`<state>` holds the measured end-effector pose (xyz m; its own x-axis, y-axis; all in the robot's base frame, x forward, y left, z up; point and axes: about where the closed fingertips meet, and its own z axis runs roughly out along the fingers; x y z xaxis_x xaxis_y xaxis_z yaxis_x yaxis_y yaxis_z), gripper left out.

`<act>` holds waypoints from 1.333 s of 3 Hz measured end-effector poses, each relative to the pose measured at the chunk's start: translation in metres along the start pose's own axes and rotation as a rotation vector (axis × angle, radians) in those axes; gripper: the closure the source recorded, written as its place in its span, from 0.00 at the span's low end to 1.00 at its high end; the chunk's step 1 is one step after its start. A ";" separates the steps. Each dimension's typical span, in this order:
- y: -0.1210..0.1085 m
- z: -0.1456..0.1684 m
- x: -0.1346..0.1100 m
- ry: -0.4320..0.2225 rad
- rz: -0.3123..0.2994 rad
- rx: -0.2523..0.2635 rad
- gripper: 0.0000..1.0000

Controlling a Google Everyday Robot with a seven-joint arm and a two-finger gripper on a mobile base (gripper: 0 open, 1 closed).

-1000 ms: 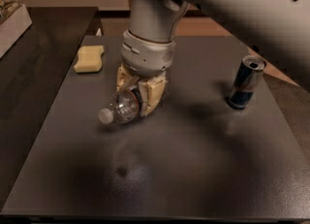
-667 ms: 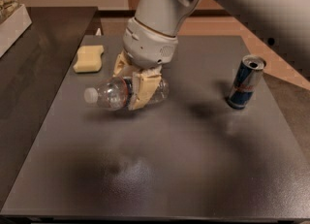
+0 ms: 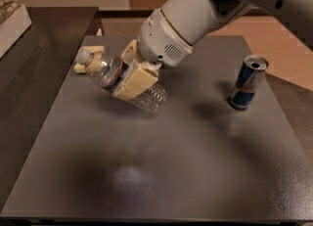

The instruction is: Place water bottle upright

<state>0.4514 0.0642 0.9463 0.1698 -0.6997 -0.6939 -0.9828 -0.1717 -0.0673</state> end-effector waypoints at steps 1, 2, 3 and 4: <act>-0.008 -0.003 -0.007 -0.141 0.099 0.067 1.00; -0.014 -0.003 -0.010 -0.263 0.165 0.096 1.00; -0.018 -0.002 -0.015 -0.371 0.213 0.102 1.00; -0.017 -0.003 -0.019 -0.386 0.217 0.100 1.00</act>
Offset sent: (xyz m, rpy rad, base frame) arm 0.0244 0.0063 0.0112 0.4126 0.1573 -0.2470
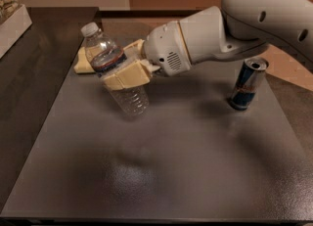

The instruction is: Place water bottle upright

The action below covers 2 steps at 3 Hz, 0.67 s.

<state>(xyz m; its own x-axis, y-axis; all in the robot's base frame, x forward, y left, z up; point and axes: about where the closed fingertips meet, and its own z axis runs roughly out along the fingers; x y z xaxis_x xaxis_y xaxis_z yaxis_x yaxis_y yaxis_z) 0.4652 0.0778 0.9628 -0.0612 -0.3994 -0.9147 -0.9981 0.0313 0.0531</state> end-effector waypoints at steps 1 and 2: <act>0.003 -0.002 0.001 -0.029 0.001 0.012 1.00; 0.004 -0.001 0.000 -0.108 -0.010 0.048 1.00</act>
Offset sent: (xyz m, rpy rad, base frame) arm -0.0007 -0.0046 0.0026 0.2275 -0.0849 -0.1022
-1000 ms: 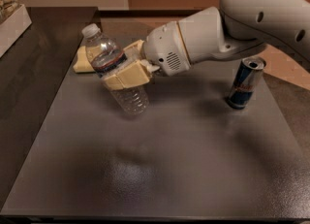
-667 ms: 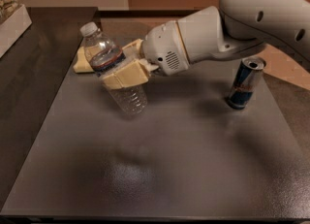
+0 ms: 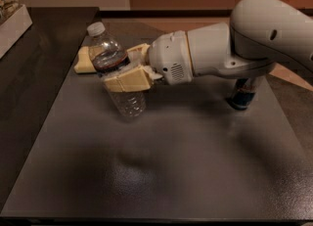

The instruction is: Place water bottle upright

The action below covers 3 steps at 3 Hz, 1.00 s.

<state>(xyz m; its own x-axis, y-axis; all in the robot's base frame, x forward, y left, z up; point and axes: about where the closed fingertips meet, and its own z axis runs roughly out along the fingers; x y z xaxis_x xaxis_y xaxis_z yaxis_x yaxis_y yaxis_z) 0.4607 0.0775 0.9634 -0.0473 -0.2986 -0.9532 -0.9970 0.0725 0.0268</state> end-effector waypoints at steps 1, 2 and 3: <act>0.001 0.003 -0.002 -0.073 -0.014 0.029 1.00; 0.003 0.016 0.002 -0.149 -0.027 0.039 1.00; 0.007 0.026 0.007 -0.206 -0.045 0.043 1.00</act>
Offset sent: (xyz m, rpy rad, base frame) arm -0.0016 0.0244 -0.0196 0.2440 -0.0745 -0.0439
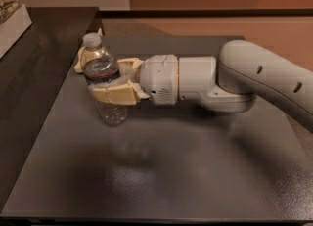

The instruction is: Place water bottle upright

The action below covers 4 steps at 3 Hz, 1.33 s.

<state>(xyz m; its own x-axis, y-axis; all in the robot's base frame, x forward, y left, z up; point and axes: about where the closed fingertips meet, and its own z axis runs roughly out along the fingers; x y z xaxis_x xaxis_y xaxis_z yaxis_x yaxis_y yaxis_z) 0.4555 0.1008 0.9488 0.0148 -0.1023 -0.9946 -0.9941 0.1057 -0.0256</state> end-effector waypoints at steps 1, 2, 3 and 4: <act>0.010 0.008 0.022 -0.048 -0.002 0.012 1.00; 0.012 0.007 0.030 -0.047 0.003 0.018 1.00; 0.013 0.004 0.033 -0.057 0.001 0.035 0.83; 0.014 0.006 0.032 -0.056 -0.002 0.030 0.60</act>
Offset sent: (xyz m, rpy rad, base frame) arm -0.0054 0.0044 -0.0271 0.0596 -0.0095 -0.0145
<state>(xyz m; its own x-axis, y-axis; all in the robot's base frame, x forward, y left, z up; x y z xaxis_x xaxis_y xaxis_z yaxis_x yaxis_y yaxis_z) 0.4424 0.1053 0.9161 0.0236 -0.0468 -0.9986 -0.9903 0.1357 -0.0298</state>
